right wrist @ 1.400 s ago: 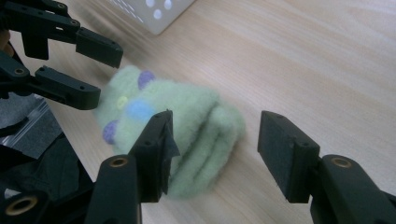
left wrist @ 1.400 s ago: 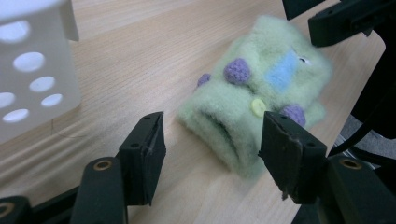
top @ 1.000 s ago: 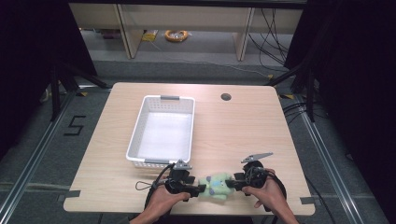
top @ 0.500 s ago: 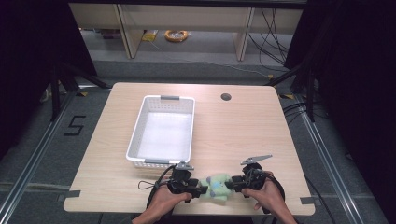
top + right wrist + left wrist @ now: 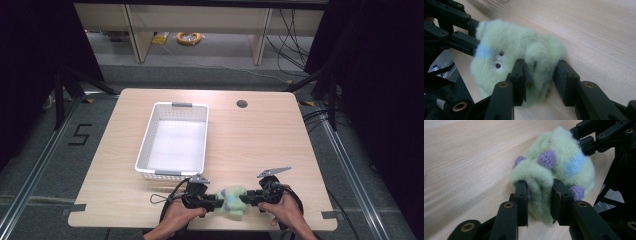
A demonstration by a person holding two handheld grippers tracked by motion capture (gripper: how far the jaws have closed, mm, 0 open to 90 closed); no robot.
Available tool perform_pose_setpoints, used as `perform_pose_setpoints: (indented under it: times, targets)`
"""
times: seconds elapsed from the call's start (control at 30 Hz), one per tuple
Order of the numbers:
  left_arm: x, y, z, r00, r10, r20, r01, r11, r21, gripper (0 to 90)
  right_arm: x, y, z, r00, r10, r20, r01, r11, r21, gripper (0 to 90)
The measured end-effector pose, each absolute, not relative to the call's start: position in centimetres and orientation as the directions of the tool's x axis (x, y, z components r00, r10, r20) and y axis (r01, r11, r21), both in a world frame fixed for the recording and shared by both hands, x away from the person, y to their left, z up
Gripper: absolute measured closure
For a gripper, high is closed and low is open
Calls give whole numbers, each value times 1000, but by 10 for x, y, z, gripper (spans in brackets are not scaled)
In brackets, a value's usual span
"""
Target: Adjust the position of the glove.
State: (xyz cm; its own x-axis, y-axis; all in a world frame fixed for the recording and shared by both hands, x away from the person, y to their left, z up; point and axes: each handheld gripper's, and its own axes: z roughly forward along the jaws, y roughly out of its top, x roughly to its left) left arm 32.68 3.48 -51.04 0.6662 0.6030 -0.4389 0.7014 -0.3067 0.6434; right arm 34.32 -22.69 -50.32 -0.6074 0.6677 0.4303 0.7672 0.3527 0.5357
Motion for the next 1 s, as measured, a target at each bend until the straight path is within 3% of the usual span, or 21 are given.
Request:
perform_pose_setpoints:
  times: [0.17, 0.47, 1.0]
  targets:
    - [328, 36, -511, 659, 596, -458, 712, -299, 636, 720, 343, -228, -504, -613, 652, 447, 766, 353, 537, 706]
    - [326, 36, -508, 666, 596, -448, 701, -296, 649, 748, 340, -226, -499, -659, 645, 388, 722, 397, 567, 784]
    - [328, 42, -496, 672, 583, -457, 694, -281, 662, 752, 338, -226, -489, -683, 630, 370, 694, 401, 598, 804]
